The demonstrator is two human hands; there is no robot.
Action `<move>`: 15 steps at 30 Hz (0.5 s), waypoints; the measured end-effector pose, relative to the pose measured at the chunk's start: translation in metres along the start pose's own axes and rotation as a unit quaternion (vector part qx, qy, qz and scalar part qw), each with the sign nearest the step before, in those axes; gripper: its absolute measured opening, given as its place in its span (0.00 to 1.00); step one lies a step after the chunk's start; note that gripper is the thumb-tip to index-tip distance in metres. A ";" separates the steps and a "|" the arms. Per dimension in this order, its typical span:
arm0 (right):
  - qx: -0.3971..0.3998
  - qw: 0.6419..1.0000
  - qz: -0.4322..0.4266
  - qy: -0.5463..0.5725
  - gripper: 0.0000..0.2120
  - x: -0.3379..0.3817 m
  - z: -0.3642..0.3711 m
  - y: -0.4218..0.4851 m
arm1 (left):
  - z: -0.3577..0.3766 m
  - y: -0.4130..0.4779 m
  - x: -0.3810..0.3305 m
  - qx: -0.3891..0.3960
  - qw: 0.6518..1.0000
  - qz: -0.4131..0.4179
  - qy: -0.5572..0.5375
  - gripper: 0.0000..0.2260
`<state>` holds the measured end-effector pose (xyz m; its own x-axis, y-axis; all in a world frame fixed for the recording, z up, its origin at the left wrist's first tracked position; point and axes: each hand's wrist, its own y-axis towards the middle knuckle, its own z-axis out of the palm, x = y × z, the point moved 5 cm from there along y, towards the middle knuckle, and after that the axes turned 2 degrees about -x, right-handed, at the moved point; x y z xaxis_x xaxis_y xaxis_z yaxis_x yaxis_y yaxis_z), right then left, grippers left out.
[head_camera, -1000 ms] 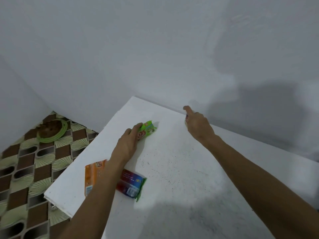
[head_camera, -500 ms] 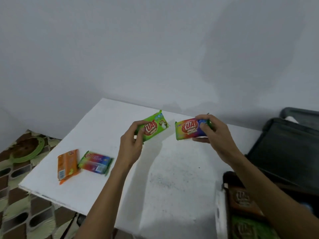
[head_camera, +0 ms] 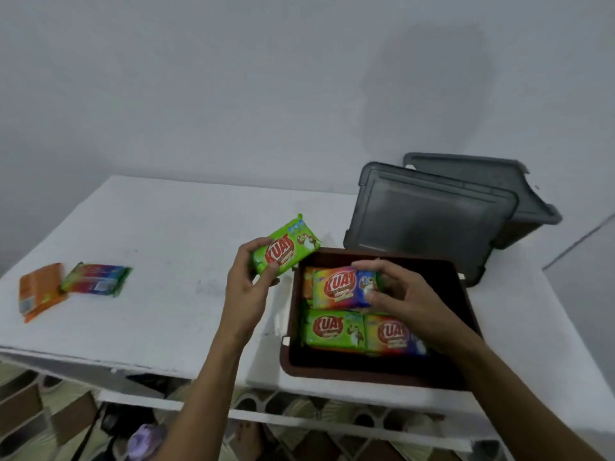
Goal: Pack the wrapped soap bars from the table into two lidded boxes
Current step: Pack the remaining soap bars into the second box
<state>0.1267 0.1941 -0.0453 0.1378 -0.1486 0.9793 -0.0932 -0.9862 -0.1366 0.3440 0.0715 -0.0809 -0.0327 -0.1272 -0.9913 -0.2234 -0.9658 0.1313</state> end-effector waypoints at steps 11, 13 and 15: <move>-0.009 0.974 0.102 -0.204 0.16 -0.063 0.021 0.000 | 0.019 -0.019 0.005 0.043 0.998 -0.017 0.035 0.13; -0.007 0.952 0.095 -0.290 0.16 -0.065 0.023 0.004 | 0.019 -0.018 0.005 0.048 0.998 -0.018 0.040 0.13; 0.000 0.931 0.074 -0.358 0.15 -0.063 0.024 0.004 | 0.020 -0.016 0.004 0.057 0.996 -0.013 0.060 0.13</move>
<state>0.1418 0.1976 -0.1111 0.7461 -0.2920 0.5983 -0.1623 -0.9513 -0.2619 0.3282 0.0914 -0.0868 0.0906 -0.1345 -0.9868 -0.3323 -0.9381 0.0974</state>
